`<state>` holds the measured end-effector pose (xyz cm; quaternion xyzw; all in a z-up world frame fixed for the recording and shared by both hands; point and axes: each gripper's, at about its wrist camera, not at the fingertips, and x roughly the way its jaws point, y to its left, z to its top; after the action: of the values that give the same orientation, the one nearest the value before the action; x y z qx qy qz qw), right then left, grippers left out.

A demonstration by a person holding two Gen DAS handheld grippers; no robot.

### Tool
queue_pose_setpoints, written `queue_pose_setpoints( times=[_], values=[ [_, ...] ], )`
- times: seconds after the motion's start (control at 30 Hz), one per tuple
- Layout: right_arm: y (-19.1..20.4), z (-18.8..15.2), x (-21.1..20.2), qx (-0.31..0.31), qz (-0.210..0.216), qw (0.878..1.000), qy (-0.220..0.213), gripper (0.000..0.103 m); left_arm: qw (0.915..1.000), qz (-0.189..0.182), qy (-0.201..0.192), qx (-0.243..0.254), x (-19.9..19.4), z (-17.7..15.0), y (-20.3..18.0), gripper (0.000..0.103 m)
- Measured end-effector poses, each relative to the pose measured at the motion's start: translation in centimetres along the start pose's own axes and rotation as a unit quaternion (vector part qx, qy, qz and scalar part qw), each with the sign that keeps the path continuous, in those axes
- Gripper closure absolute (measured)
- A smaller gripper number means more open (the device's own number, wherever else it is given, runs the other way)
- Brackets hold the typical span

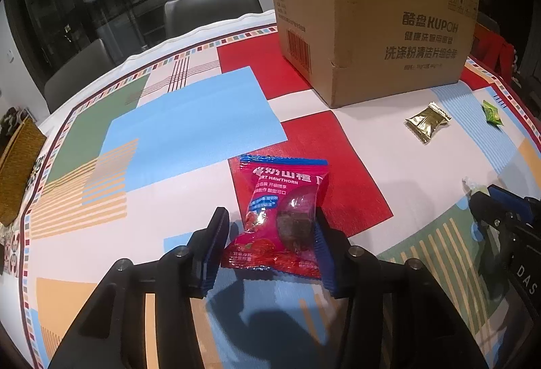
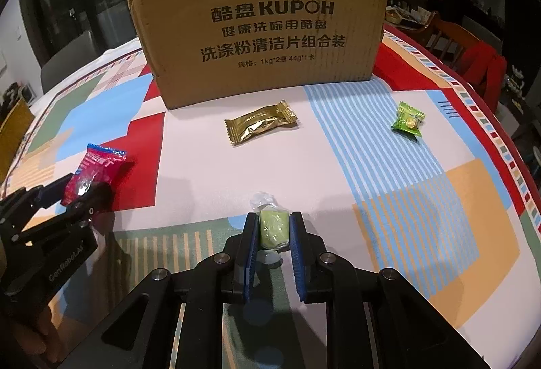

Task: Organize snacks
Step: 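Grasp the red hawthorn packet with the left tool while the right tool grasps the clear green candy, then carry the red packet with the left tool while the right tool carries the green candy to the box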

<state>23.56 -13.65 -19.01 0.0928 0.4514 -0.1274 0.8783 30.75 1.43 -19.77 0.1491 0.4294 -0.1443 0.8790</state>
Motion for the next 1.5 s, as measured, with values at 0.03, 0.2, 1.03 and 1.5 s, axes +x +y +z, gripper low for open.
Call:
queue_pose_setpoints(
  times=[0.03,0.2,1.03,1.5],
  values=[
    [0.0,0.1,-0.1,0.000,0.000,1.000,-0.001,0.083,1.0000,0.000,0.000,-0.001,-0.1,0.0,0.0,0.056],
    [-0.3,0.5,-0.6,0.003,0.004,1.000,-0.009,0.083,0.9999,0.001,-0.006,-0.009,-0.9,0.2,0.2,0.056],
    [-1.9,4.0,-5.2,-0.006,0.026,0.998,-0.063,0.083,0.9980,0.024,-0.043,-0.039,-6.6,2.7,-0.2,0.056],
    [-3.4,6.6,-7.6,-0.028,0.029,0.995,-0.094,0.083,0.9961,0.026,-0.060,-0.059,-8.9,4.7,-1.7,0.056]
  ],
)
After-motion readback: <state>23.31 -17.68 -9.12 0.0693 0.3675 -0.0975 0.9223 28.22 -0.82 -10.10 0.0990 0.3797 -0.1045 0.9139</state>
